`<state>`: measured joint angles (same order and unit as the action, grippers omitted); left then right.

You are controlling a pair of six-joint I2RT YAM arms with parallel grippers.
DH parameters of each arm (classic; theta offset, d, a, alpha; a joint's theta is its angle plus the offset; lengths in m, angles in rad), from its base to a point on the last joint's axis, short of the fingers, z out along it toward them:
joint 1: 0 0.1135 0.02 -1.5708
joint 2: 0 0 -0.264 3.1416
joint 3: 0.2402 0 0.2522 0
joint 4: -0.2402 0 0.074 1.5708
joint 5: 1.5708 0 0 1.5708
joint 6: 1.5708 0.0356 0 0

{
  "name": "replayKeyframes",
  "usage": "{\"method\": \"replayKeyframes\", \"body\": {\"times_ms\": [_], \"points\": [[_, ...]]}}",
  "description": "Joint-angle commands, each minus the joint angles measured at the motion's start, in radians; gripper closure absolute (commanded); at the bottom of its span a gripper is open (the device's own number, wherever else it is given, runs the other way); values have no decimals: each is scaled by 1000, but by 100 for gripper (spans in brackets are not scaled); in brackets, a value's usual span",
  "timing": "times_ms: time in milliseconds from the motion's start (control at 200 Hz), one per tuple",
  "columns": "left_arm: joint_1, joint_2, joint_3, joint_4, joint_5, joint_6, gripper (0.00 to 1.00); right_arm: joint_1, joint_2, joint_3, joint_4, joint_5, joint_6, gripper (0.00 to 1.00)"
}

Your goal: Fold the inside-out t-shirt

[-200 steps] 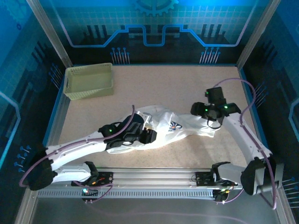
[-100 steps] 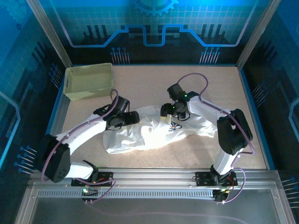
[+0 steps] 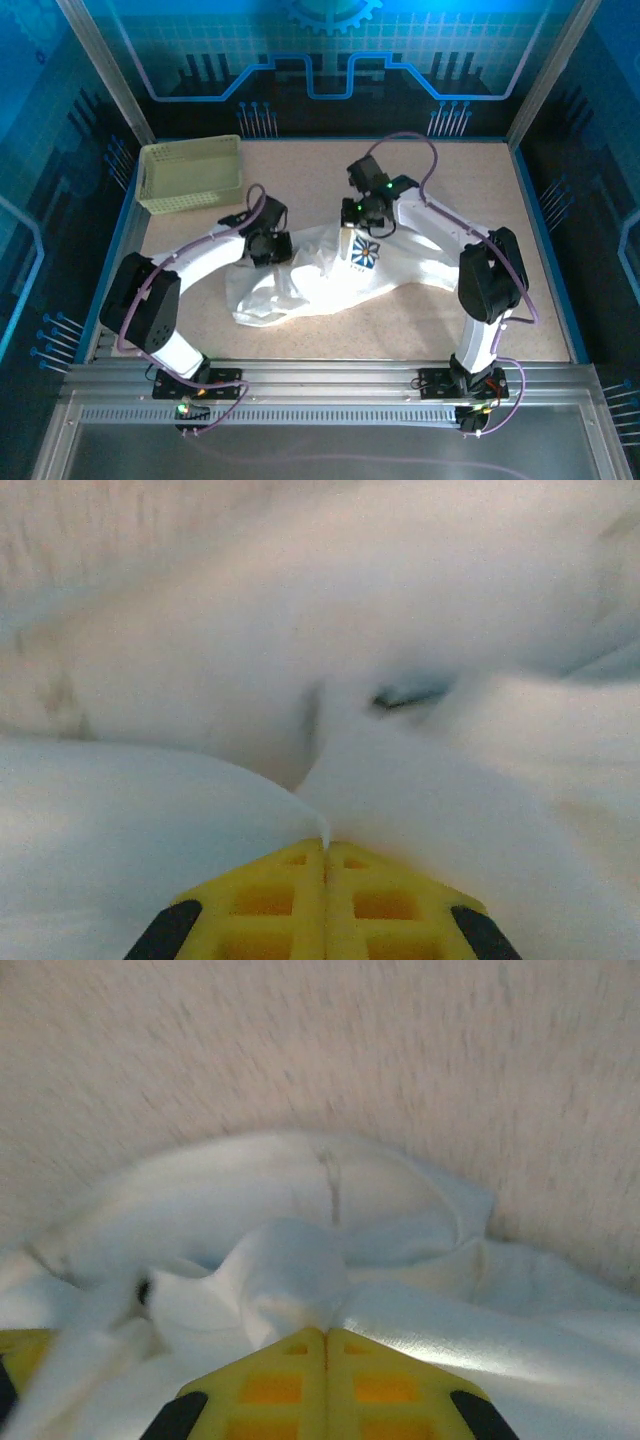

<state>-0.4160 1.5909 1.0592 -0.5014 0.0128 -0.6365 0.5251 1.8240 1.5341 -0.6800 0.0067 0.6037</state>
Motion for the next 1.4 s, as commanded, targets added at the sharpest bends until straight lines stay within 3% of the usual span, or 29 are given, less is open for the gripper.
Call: {"method": "replayKeyframes", "body": {"times_ms": [0,115,225,395,520,610,700,825,885,1036,1176,1396], "points": [[79,-53,183,-41,-19,44,100,-48,-13,188,-76,25,-72,100],[96,-184,242,-29,-113,86,100,-71,-79,285,-113,66,-117,100],[96,-319,169,43,-113,111,100,-91,-198,210,-98,87,-141,100],[87,-499,-76,110,-16,59,100,-90,-455,-190,29,79,-137,100],[46,-537,-261,76,24,18,100,-86,-595,-536,58,85,-30,100],[20,-500,-375,57,43,-22,98,-89,-616,-744,92,61,59,85],[18,-450,-430,67,90,-48,80,-96,-595,-834,89,53,121,67],[13,-434,-376,26,63,-27,47,-94,-615,-783,32,113,107,44],[9,-441,-327,4,26,-12,39,-89,-624,-722,9,150,79,37],[-46,-393,-179,-25,-41,23,38,-61,-565,-562,-23,213,26,33],[-199,-272,-26,-84,-155,42,38,-38,-462,-494,59,104,21,35],[-208,-127,-11,-61,-127,-41,37,56,-208,-334,124,19,13,31]]}}
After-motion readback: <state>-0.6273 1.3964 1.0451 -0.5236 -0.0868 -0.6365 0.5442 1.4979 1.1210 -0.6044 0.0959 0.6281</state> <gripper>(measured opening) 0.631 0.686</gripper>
